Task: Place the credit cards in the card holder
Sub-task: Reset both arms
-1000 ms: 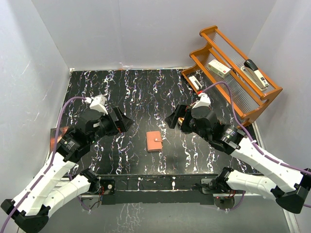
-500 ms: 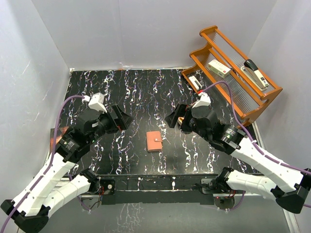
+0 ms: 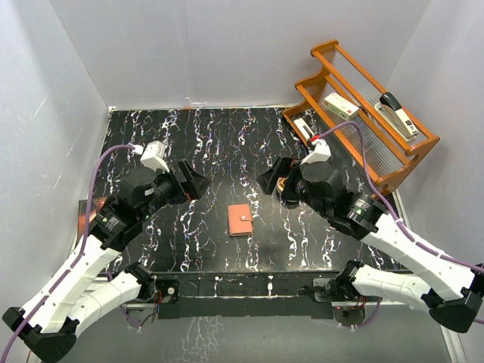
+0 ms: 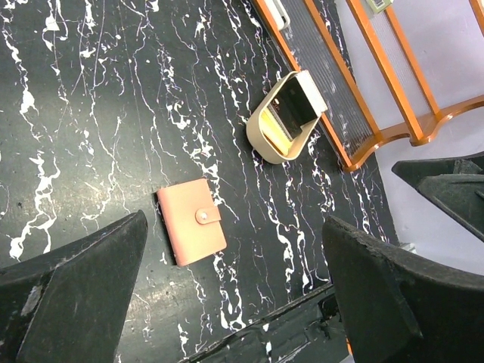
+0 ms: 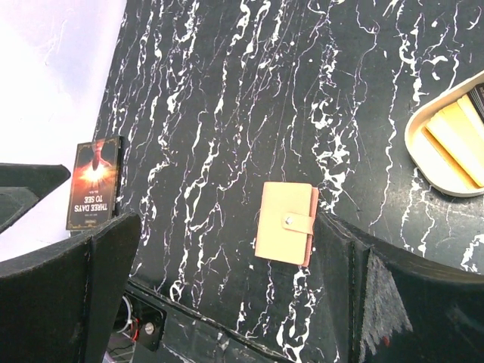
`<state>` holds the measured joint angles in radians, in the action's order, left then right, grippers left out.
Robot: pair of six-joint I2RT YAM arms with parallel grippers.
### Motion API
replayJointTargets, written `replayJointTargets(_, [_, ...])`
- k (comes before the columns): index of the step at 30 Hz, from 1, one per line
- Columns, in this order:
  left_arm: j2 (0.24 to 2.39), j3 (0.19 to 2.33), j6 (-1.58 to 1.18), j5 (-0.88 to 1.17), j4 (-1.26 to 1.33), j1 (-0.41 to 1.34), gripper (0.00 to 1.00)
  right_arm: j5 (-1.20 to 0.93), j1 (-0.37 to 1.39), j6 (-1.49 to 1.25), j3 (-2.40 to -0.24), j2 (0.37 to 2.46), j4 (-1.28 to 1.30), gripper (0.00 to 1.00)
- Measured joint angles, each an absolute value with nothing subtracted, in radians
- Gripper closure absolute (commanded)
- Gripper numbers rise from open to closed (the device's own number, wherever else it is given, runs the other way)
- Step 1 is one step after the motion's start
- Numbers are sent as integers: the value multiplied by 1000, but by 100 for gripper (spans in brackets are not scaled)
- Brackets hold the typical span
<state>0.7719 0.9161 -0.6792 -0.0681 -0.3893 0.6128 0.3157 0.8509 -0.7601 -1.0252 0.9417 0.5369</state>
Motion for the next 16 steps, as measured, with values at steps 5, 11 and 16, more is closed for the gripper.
replayJointTargets(5, [763, 897, -682, -67, -389, 613, 1, 311, 851, -765, -991, 940, 493, 2])
replayJointTargets(11, [741, 817, -700, -67, -398, 613, 1, 278, 851, -769, -947, 950, 484, 2])
replayJointTargets(16, [731, 803, -711, -72, -405, 613, 1, 259, 851, -769, -946, 964, 477, 2])
